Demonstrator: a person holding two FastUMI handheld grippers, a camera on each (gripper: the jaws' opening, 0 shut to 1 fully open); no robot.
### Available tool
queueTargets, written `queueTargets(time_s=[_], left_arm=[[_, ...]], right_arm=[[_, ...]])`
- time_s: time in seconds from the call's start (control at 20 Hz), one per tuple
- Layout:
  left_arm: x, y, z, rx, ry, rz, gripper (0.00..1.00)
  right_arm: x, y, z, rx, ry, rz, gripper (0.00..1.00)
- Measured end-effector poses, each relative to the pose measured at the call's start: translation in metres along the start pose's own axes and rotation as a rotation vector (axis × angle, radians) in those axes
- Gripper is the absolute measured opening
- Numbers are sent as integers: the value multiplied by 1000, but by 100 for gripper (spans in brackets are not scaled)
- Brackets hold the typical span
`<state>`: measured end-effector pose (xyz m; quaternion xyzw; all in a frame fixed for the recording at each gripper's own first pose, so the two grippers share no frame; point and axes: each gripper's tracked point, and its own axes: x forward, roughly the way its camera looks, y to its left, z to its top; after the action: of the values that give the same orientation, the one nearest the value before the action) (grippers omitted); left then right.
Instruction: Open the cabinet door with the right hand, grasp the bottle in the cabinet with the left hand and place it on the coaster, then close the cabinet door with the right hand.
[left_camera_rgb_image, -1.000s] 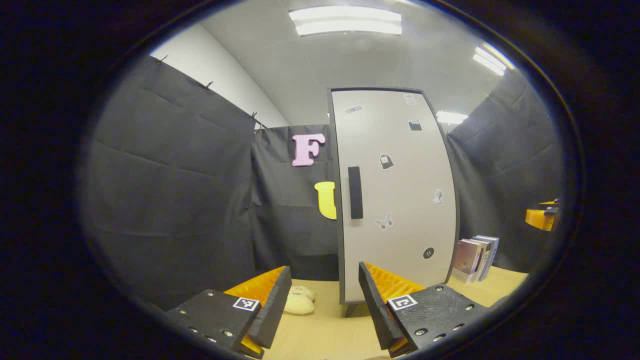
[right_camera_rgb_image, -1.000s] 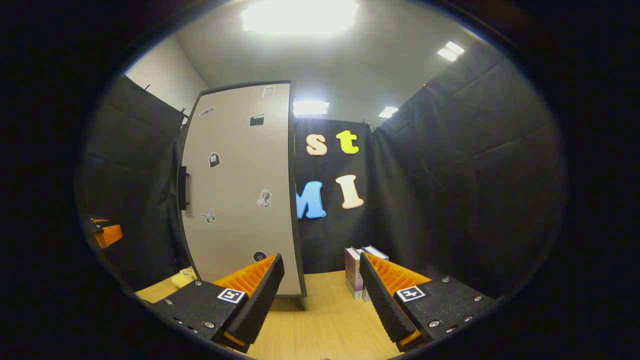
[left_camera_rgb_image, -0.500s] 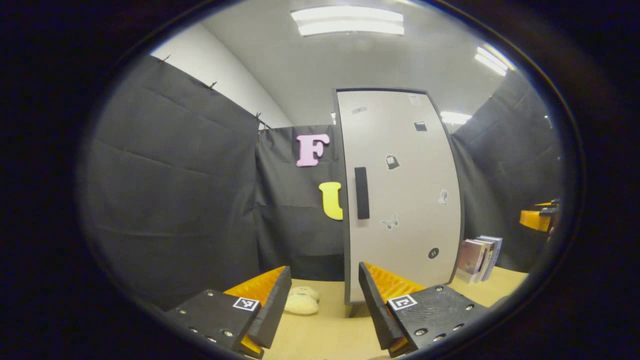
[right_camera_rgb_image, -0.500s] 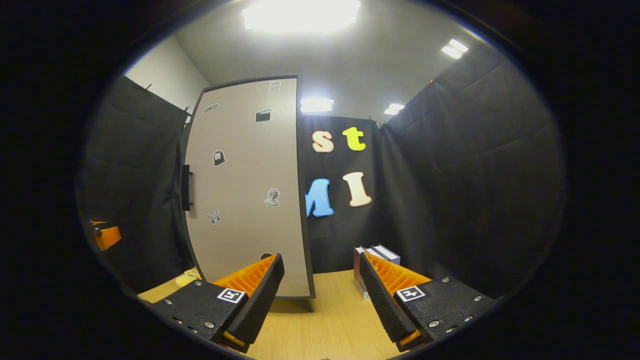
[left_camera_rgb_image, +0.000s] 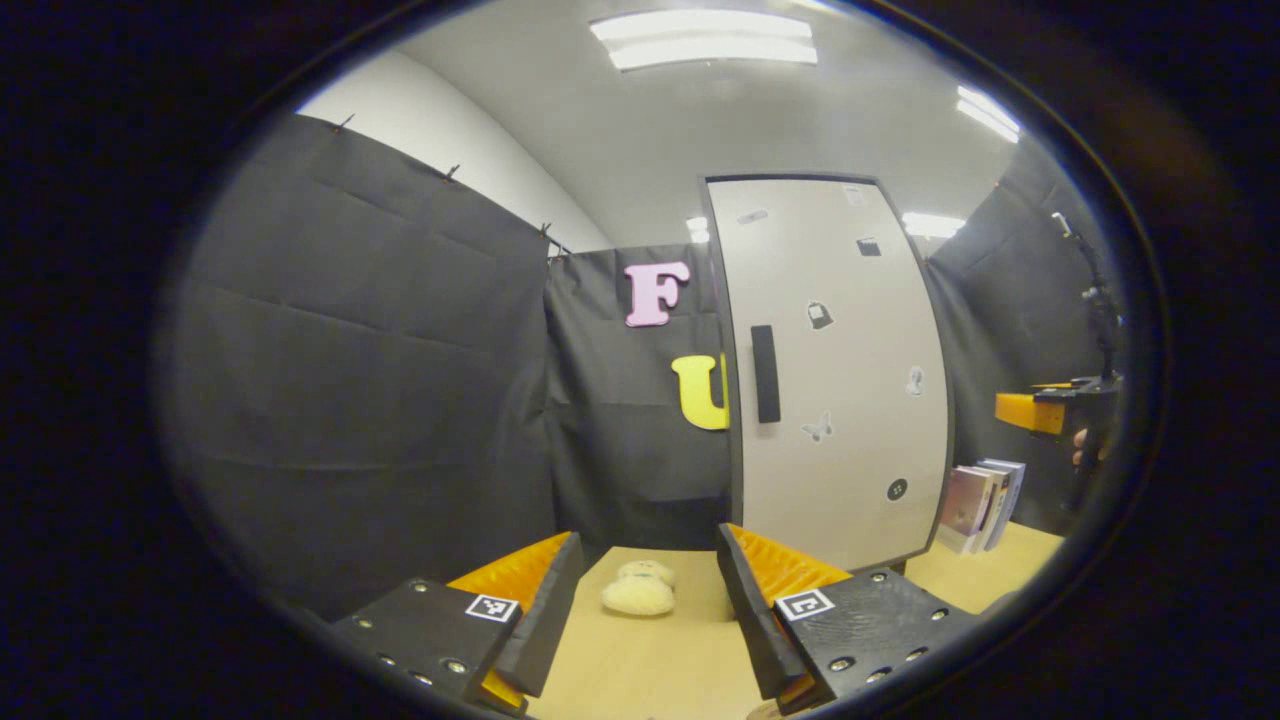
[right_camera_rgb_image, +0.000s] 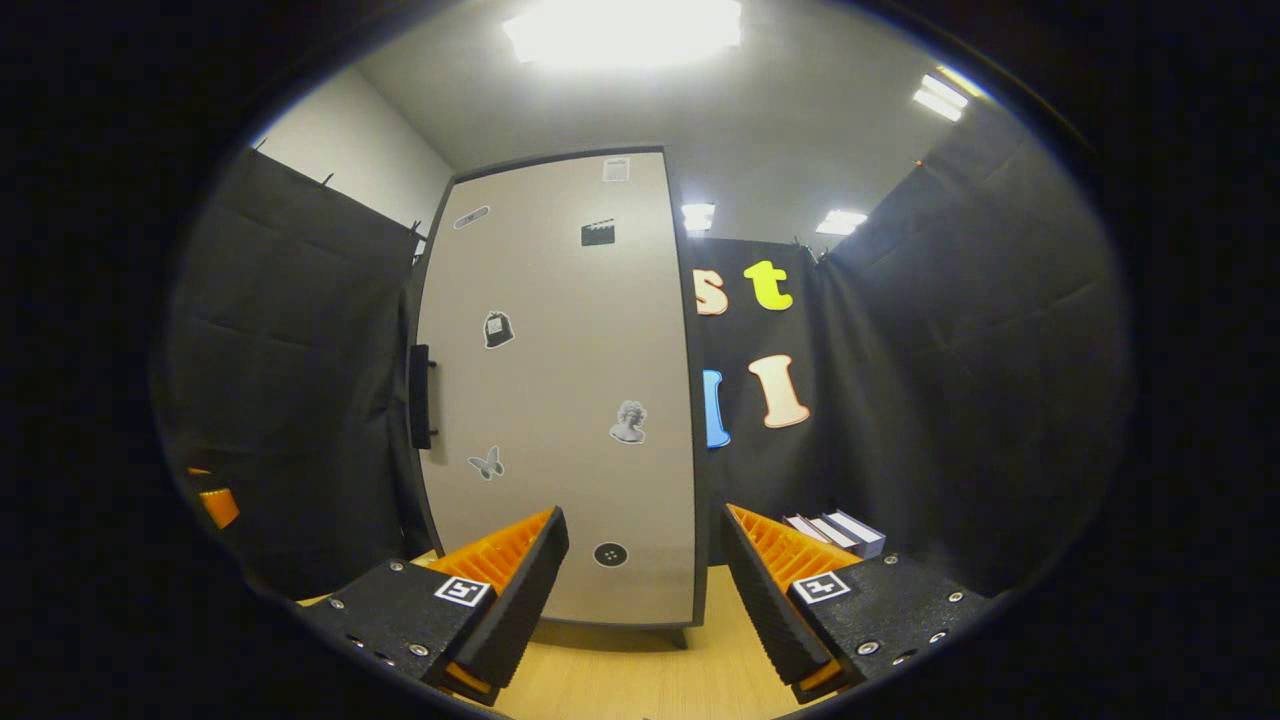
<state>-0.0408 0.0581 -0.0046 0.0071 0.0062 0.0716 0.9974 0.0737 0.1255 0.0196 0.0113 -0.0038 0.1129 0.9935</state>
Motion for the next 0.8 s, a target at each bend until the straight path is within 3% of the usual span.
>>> queueTargets(time_s=[0.8], left_arm=[[-36,97,-12,4,25,189,78]], right_arm=[[93,151,34,33,-62,190,94]])
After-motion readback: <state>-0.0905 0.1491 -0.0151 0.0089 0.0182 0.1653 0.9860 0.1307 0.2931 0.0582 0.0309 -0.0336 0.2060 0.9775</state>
